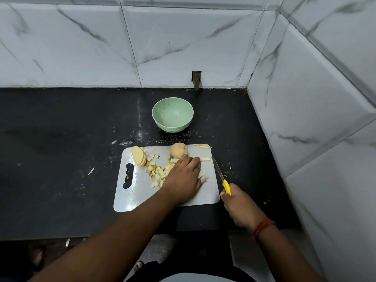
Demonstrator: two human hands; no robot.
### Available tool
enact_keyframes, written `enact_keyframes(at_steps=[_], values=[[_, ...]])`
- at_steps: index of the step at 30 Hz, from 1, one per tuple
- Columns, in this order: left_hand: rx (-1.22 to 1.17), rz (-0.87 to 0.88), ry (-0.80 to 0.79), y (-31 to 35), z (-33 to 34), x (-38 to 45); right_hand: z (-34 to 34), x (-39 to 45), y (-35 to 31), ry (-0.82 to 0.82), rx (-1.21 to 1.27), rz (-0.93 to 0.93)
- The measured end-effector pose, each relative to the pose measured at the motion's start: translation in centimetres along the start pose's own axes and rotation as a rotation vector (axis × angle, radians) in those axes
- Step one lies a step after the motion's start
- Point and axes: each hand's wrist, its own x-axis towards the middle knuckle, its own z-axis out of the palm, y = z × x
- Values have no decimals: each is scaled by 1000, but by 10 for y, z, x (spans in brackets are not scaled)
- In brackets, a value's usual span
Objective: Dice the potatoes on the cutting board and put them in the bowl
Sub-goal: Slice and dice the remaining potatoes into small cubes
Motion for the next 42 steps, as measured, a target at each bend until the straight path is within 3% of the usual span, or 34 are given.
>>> enact_keyframes(at_steps=[11, 31, 38, 42], values=[[15, -33, 3, 3, 2, -9, 8, 11, -27, 34, -319, 30], [0, -40, 104, 5, 14, -13, 12, 19, -28, 29, -380, 38], [-85, -41, 13, 0, 19, -8, 17, 24, -31, 6, -415, 71], [-73, -37, 60, 0, 22, -7, 17, 27, -35, -3, -425, 79]])
